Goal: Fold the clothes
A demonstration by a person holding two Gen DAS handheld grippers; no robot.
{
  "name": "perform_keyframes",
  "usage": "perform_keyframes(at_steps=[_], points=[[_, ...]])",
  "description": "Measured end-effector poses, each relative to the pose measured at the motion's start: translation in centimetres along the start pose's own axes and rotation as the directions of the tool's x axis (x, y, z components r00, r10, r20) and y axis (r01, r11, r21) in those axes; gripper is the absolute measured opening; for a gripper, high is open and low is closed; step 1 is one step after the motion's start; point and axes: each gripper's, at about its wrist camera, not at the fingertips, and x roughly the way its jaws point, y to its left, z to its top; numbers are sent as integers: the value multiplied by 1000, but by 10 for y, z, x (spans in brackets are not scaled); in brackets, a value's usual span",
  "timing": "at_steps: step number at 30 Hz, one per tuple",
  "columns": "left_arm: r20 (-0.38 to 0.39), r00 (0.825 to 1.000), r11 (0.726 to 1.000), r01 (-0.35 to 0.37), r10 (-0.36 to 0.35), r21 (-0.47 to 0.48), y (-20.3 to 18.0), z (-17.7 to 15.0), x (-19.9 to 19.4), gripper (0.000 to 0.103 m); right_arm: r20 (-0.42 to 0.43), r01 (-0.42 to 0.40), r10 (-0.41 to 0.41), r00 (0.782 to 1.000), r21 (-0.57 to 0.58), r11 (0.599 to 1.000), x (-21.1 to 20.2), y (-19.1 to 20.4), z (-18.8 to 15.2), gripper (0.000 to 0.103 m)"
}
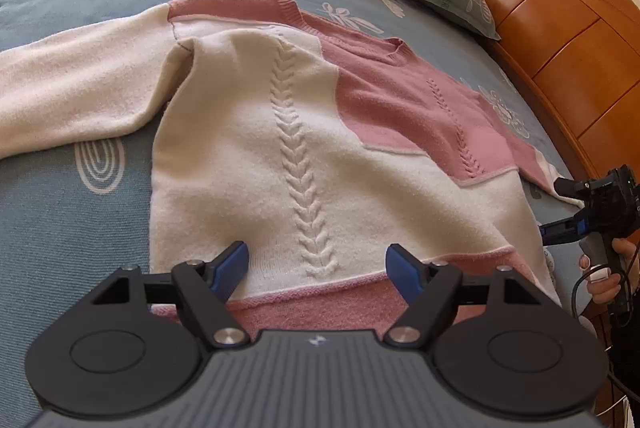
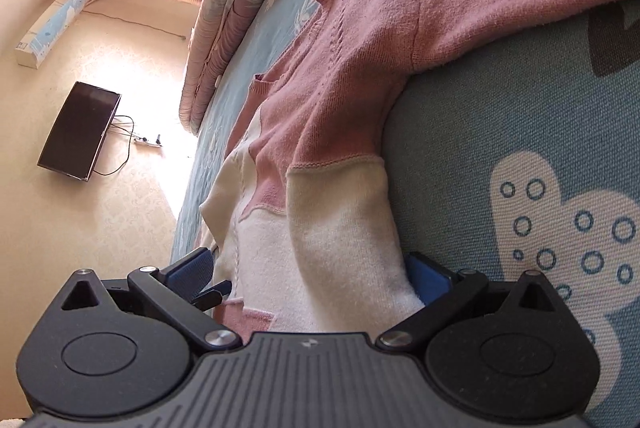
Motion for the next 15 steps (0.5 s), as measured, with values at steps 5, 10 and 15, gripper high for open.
perform_keyframes(at_steps=[5, 10, 15], points=[[15, 1000, 1000, 10, -9, -21, 2, -3, -1, 76, 60, -54, 53, 997, 14, 998, 7, -6, 15, 103], [19, 999, 998, 31, -30, -49, 7, -2, -2, 76, 185, -265, 260, 948, 3, 964, -16, -29, -2, 103], [13, 1000, 999, 29, -28, -46, 7, -1, -1, 76, 318, -440, 408, 856, 32, 898, -49, -36, -7, 103]])
